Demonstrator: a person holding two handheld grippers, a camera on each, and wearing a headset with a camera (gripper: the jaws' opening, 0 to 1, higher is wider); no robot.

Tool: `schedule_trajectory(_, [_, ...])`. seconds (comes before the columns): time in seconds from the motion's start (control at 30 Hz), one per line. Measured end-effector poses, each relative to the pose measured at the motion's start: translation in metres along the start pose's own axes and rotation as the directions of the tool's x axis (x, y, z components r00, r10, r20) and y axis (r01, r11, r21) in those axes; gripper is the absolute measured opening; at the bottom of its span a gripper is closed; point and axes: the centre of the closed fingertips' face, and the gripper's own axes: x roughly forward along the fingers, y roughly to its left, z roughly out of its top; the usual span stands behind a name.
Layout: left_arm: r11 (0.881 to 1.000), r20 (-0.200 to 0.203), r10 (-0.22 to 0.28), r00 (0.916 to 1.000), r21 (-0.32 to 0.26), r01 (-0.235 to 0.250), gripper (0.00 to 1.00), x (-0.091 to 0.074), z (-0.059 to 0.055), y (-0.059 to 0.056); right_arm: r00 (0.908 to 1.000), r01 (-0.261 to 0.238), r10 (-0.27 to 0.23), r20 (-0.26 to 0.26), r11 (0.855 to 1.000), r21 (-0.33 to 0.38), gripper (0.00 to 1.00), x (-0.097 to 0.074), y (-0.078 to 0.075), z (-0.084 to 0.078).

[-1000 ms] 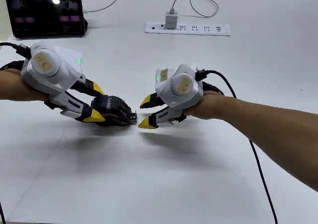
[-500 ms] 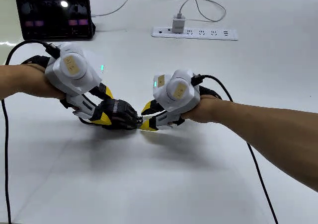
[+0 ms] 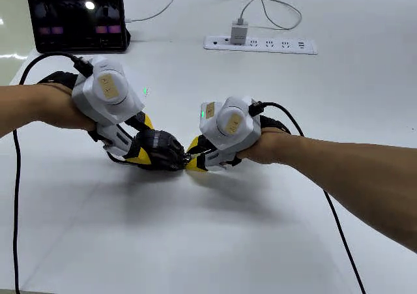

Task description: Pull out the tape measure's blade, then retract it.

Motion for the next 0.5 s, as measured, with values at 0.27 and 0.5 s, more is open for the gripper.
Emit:
schedule_trajectory(0.27, [1.000,-0.005,-0.001,1.0000,-0.005,0.001,0.27,0.0001,-0.0010,0.0005,1.0000,-0.007,0.007,-0.001,1.000,0.006,0.10,0.0002,0.0002,-0.0002])
schedule_trajectory(0.5, [1.000,-0.006,-0.005,1.0000,-0.009,0.005,0.27,0.0004,-0.0013,0.0005,0.9999,-0.008,0.008,-0.010,1.000,-0.007,0.09,-0.0003,-0.0001,-0.0014])
